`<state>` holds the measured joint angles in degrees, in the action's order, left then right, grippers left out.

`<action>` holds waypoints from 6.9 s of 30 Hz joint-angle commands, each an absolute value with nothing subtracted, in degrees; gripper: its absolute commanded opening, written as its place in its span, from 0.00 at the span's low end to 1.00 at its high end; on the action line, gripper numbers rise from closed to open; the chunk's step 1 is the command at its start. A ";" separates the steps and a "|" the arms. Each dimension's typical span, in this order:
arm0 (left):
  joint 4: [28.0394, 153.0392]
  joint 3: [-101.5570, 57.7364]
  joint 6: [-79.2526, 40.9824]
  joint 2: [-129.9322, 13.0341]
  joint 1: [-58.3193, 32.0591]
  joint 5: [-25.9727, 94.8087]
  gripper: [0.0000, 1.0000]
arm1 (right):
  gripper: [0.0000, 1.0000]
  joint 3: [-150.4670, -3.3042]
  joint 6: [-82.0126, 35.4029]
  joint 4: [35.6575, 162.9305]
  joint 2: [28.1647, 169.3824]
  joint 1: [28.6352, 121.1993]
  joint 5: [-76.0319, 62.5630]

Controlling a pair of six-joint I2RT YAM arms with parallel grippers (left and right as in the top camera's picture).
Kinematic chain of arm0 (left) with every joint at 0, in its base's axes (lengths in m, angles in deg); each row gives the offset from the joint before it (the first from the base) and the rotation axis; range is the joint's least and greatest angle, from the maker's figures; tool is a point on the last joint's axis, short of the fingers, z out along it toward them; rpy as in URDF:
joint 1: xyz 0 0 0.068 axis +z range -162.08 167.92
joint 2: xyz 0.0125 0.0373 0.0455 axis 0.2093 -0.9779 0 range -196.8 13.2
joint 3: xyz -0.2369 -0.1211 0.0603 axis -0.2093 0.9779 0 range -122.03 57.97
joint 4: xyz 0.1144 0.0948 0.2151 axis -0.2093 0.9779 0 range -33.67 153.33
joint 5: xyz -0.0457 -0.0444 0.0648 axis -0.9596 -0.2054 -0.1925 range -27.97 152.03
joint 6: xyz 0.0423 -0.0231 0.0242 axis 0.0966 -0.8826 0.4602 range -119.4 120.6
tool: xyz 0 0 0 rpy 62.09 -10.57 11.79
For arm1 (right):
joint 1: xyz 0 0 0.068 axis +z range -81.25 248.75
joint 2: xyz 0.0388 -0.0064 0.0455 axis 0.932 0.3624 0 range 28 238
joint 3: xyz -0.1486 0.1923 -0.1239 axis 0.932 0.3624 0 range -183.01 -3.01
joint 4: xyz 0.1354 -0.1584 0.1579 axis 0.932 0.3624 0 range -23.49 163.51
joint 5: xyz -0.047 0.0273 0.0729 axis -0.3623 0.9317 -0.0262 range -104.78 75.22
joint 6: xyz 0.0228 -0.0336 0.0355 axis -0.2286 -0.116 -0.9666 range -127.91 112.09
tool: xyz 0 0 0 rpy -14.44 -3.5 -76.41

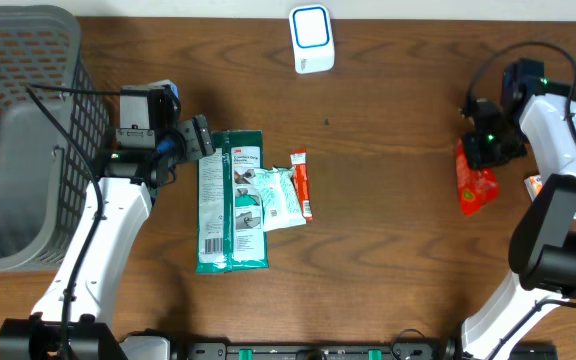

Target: Scan the item barcode

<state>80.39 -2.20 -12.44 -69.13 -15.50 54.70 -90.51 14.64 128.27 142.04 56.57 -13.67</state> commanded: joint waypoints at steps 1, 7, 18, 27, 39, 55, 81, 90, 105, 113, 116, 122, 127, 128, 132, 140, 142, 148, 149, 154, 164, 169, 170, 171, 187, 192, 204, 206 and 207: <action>80.54 -3.03 -11.67 -68.84 -15.37 55.23 0.86 | 0.48 -88.37 12.58 126.10 141.58 54.82 -18.18; 80.54 -3.03 -11.67 -68.84 -15.37 55.23 0.86 | 0.85 -88.44 10.46 126.04 141.58 53.71 -21.52; 80.54 -3.03 -11.67 -68.84 -15.37 55.23 0.86 | 0.97 -96.17 1.55 130.58 141.47 54.95 -3.66; 80.54 -3.03 -11.67 -68.84 -15.37 55.23 0.86 | 0.11 -89.40 1.24 121.95 141.56 55.34 8.16; 80.54 -3.03 -11.67 -68.84 -15.37 55.23 0.86 | 0.02 -79.78 -8.33 108.97 141.51 55.24 -22.92; 80.54 -3.03 -11.67 -68.84 -15.37 55.23 0.86 | 0.06 -83.02 -8.07 110.56 141.21 54.25 -36.34; 80.54 -3.03 -11.67 -68.84 -15.37 55.23 0.86 | 0.68 -98.78 -9.97 122.93 139.02 87.93 14.63; 80.54 -3.03 -11.67 -68.84 -15.37 55.23 0.86 | 0.67 -95.43 -22.21 116.16 140.84 102.47 -3.73; 80.54 -3.03 -11.67 -68.84 -15.37 55.23 0.86 | 0.64 -94.69 -24.83 115.06 148.88 107.80 -5.94; 80.54 -3.03 -11.67 -68.84 -15.37 55.23 0.86 | 0.57 -94.64 -25.93 115.09 150.96 107.84 -5.96; 80.54 -3.03 -11.67 -68.84 -15.37 55.23 0.86 | 0.50 -94.64 -26.04 115.11 150.96 107.84 -5.96; 80.54 -3.03 -11.67 -68.84 -15.37 55.23 0.86 | 0.46 -92.61 -30.91 114.26 150.96 107.84 -5.91; 80.54 -3.03 -11.67 -68.84 -15.37 55.23 0.86 | 0.31 -91.37 -31.04 113.86 150.96 107.84 -5.89; 80.54 -3.03 -11.67 -68.84 -15.37 55.23 0.86 | 0.25 -91.37 -31.04 113.95 150.96 107.87 -5.89; 80.54 -3.03 -11.67 -68.84 -15.37 55.23 0.86 | 0.05 -91.72 -30.65 113.86 150.63 107.69 -5.61; 80.54 -3.03 -11.67 -68.84 -15.37 55.23 0.86 | 0.01 -94.25 -25.27 116.99 140.90 103.21 -0.34; 80.54 -3.03 -11.67 -68.84 -15.37 55.23 0.86 | 0.01 -94.25 -23.52 119.57 138.28 101.05 -0.34; 80.54 -3.03 -11.67 -68.84 -15.37 55.23 0.86 | 0.01 -94.10 -17.45 127.33 135.24 93.51 -0.32; 80.54 -3.03 -11.67 -68.84 -15.37 55.23 0.86 | 0.01 -93.70 -17.03 127.76 135.31 92.57 -0.34; 80.54 -3.03 -11.67 -68.84 -15.37 55.23 0.86 | 0.01 -87.10 -16.79 122.52 135.79 88.35 -0.34; 80.54 -3.03 -11.67 -68.84 -15.37 55.23 0.86 | 0.10 -72.04 -16.79 107.76 135.94 84.92 -0.34; 80.54 -3.03 -11.67 -68.84 -15.37 55.23 0.86 | 0.42 -71.65 -15.48 107.57 135.70 84.70 -0.08; 80.54 -3.03 -11.67 -68.84 -15.37 55.23 0.86 | 0.43 -71.98 -15.46 108.20 135.57 84.44 0.58; 80.54 -3.03 -11.67 -68.84 -15.37 55.23 0.86 | 0.44 -72.37 -15.06 109.03 135.37 84.09 1.52; 80.54 -3.03 -11.67 -68.84 -15.37 55.23 0.86 | 0.60 -74.19 -12.51 116.20 133.76 77.33 8.25; 80.34 -3.03 -11.67 -68.84 -15.37 55.23 0.86 | 0.60 -74.14 -12.49 115.76 133.76 77.33 8.23; 86.07 -0.95 -13.46 -69.78 -20.38 24.95 0.86 | 0.59 -74.14 -12.53 115.98 133.76 77.90 8.25; 86.07 -0.95 -13.38 -69.98 -22.47 25.24 0.85 | 0.59 -74.14 -12.53 115.79 133.76 77.90 8.23; 85.92 -0.95 -13.38 -70.02 -23.87 25.39 0.80 | 0.58 -74.14 -12.53 115.79 133.76 77.90 8.25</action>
